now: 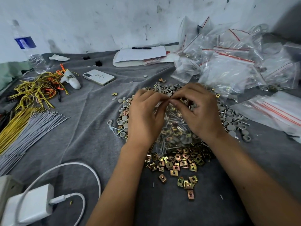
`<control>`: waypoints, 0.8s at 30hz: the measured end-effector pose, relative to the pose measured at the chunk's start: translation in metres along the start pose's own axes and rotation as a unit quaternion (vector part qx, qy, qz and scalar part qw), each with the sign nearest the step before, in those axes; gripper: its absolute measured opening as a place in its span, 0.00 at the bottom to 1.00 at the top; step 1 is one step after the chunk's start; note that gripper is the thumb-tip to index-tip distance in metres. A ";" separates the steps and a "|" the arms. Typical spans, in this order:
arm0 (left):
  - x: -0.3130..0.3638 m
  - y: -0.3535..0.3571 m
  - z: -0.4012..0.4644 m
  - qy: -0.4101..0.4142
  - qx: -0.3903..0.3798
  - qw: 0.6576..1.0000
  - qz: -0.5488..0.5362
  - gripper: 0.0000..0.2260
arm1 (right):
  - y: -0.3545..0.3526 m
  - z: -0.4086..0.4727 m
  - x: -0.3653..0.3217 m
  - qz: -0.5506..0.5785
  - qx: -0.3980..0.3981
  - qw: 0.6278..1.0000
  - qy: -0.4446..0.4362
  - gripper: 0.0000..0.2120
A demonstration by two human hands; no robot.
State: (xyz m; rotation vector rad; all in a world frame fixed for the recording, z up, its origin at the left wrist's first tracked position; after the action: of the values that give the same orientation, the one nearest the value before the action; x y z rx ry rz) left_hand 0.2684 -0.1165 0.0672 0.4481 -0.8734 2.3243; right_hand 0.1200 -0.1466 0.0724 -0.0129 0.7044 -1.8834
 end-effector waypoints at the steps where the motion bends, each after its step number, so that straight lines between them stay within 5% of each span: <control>1: 0.000 0.000 0.000 0.000 -0.004 1.000 -0.003 0.03 | 0.000 0.000 0.000 -0.003 -0.002 1.000 -0.001 0.06; 24: -0.009 0.004 0.001 -0.012 -0.039 0.999 -0.016 0.02 | 0.009 -0.001 0.001 0.021 -0.056 0.998 0.007 0.04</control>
State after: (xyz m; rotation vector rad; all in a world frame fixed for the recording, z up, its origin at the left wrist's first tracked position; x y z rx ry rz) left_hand 0.2728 -0.1233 0.0618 0.4551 -0.9570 2.2510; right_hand 0.1266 -0.1490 0.0674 -0.0563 0.8123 -1.8043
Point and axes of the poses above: each hand's wrist, its own z-axis towards the middle knuckle, its own y-axis out of the palm, x = y × z, the point moved 8 cm from there along z, towards the middle knuckle, and after that the axes turned 9 degrees about -y, right-handed, at the moved point
